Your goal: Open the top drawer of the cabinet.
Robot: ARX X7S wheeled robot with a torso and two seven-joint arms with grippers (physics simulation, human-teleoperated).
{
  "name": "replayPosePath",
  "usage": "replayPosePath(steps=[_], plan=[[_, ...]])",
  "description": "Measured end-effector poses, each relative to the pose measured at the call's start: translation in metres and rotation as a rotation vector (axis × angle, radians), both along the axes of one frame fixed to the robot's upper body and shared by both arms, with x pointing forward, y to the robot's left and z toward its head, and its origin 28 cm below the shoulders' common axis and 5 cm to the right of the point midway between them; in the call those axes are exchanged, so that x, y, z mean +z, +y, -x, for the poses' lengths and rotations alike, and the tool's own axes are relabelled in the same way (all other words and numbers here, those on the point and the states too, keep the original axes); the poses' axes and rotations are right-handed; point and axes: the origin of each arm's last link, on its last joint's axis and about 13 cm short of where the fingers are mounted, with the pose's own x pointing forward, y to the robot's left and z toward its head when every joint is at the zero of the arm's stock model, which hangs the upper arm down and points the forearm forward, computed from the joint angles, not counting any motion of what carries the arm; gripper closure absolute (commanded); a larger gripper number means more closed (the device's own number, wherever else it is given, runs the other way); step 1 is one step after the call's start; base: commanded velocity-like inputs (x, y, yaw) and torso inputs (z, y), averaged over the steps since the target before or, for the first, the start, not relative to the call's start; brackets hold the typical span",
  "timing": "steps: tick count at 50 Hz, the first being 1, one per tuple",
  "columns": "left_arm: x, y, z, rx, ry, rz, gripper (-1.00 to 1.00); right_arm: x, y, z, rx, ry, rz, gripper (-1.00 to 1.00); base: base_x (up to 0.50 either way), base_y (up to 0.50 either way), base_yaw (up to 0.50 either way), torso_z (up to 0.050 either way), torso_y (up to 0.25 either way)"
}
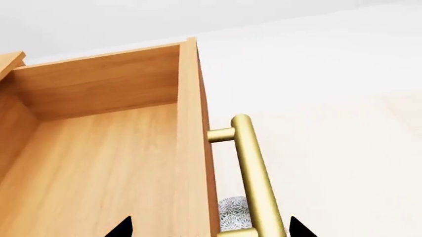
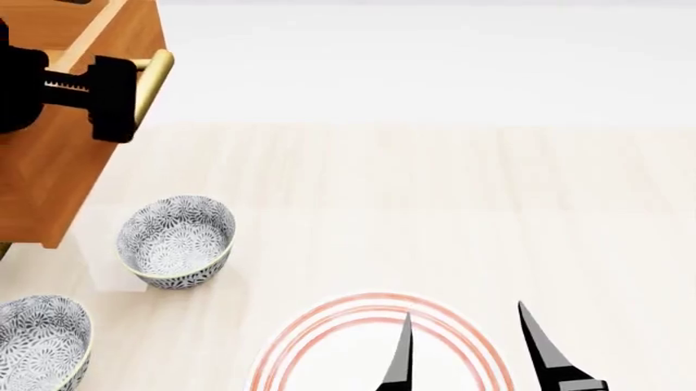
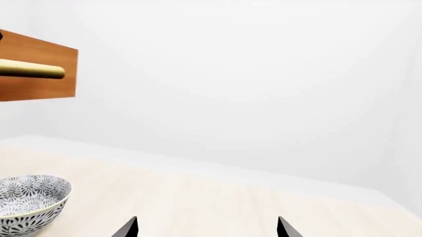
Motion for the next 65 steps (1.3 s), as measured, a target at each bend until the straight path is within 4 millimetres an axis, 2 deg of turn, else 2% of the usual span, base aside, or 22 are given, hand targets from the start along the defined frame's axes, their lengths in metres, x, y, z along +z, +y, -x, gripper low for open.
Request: replayPosePath(steps=[39, 47, 53, 65], plan=[[-0.004, -0.022, 0.012, -0.047, 0.005, -0.050, -1.00, -0.002, -0.001, 0.001, 0.000, 0.003, -0.001, -1.00, 0.00, 0.00, 0.00, -0.001, 0.000], [-0.006, -0.023, 0.014, -0.049, -0.003, -0.064, -1.00, -0.002, -0.001, 0.001, 0.000, 0.004, 0.000, -1.00, 0.00, 0.00, 0.00, 0.000, 0.000], [-0.004, -0.015, 0.012, -0.056, -0.016, -0.066, -1.00, -0.002, 0.000, 0.001, 0.001, 0.005, 0.000, -1.00, 0.00, 0.00, 0.00, 0.000, 0.000], [-0.002, -0.031, 0.026, -0.050, -0.074, -0.078, -1.00, -0.002, 0.000, 0.002, 0.000, 0.005, 0.000, -1.00, 0.00, 0.00, 0.00, 0.000, 0.002]])
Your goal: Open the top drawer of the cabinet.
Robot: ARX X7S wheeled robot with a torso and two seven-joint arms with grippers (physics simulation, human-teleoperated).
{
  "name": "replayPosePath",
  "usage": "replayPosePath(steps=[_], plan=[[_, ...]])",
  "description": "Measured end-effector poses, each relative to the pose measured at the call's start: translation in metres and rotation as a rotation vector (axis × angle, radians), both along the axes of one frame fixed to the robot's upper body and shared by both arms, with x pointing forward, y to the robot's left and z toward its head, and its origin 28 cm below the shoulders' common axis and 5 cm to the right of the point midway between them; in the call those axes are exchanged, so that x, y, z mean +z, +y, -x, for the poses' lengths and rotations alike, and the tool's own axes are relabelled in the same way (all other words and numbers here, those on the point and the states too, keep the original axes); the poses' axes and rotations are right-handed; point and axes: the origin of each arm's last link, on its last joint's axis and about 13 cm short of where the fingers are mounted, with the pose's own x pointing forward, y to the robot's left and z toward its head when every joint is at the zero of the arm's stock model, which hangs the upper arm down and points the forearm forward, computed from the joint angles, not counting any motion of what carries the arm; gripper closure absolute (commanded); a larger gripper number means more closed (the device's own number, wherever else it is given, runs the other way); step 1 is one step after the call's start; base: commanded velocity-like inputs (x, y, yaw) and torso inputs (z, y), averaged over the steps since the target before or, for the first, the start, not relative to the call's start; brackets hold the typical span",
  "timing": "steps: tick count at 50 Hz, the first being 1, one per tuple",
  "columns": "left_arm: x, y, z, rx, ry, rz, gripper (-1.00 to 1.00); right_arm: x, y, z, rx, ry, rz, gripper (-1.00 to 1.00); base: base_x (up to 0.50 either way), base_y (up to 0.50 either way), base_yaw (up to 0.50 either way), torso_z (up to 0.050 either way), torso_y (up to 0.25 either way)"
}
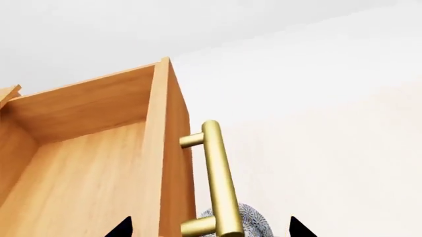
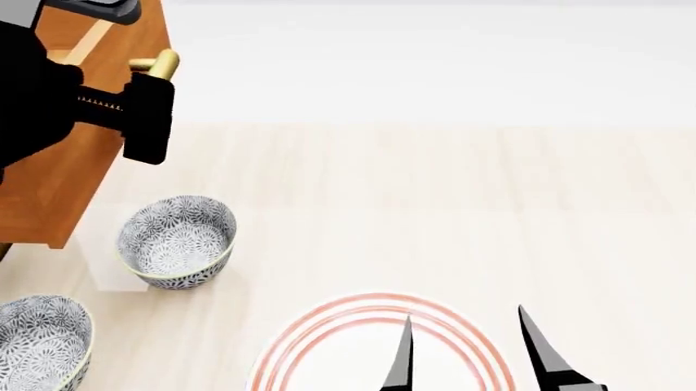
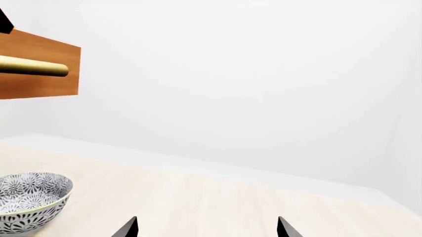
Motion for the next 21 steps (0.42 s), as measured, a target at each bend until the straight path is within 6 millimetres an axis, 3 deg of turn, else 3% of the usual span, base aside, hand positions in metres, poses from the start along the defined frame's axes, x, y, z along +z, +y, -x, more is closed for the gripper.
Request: replayPosePath(steps=[11, 21], plan=[[0.032, 0.005, 0.018, -0.022, -0.234, 0.045, -1.00, 0.000, 0.000, 0.000, 0.001, 0.000, 0.001, -1.00, 0.00, 0.00, 0.00, 0.000, 0.000], [0.046, 0.022, 0.057, 0.013, -0.508, 0.101, -1.00, 0.002, 0.000, 0.000, -0.003, -0.004, 0.002, -1.00, 0.00, 0.00, 0.00, 0.000, 0.000]])
